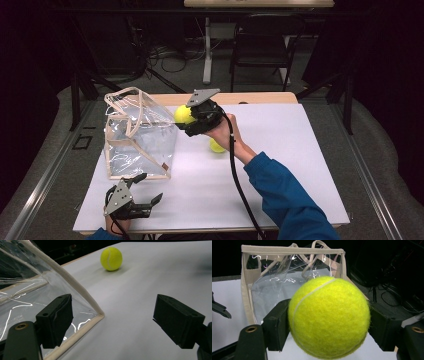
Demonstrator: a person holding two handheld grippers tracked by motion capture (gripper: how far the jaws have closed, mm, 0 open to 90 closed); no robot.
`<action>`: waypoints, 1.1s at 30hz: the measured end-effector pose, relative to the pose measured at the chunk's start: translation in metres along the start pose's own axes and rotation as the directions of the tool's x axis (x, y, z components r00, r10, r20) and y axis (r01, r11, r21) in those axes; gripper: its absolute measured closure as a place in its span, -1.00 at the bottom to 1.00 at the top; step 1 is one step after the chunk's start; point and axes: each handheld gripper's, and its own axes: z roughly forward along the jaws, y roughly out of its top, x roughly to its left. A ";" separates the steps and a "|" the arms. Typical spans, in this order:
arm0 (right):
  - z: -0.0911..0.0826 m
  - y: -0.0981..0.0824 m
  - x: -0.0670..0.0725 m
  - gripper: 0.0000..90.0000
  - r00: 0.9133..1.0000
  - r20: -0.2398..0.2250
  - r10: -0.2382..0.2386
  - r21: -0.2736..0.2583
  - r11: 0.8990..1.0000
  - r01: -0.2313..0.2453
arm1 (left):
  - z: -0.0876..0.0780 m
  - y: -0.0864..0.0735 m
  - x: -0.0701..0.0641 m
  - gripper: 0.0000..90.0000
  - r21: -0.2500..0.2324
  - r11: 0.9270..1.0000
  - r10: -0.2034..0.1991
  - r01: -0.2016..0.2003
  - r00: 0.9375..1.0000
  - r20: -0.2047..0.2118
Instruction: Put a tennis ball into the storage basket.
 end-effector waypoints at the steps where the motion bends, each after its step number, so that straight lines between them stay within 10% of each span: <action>1: 0.001 0.001 0.000 -0.42 1.000 0.000 -0.001 0.003 1.000 0.001 | 0.000 0.000 0.000 -0.64 0.000 1.000 0.001 -0.001 1.000 0.000; 33: 0.019 0.023 -0.002 -0.42 1.000 -0.008 -0.011 0.003 1.000 0.011 | -0.001 0.000 0.000 -0.64 -0.008 1.000 -0.005 0.005 1.000 0.001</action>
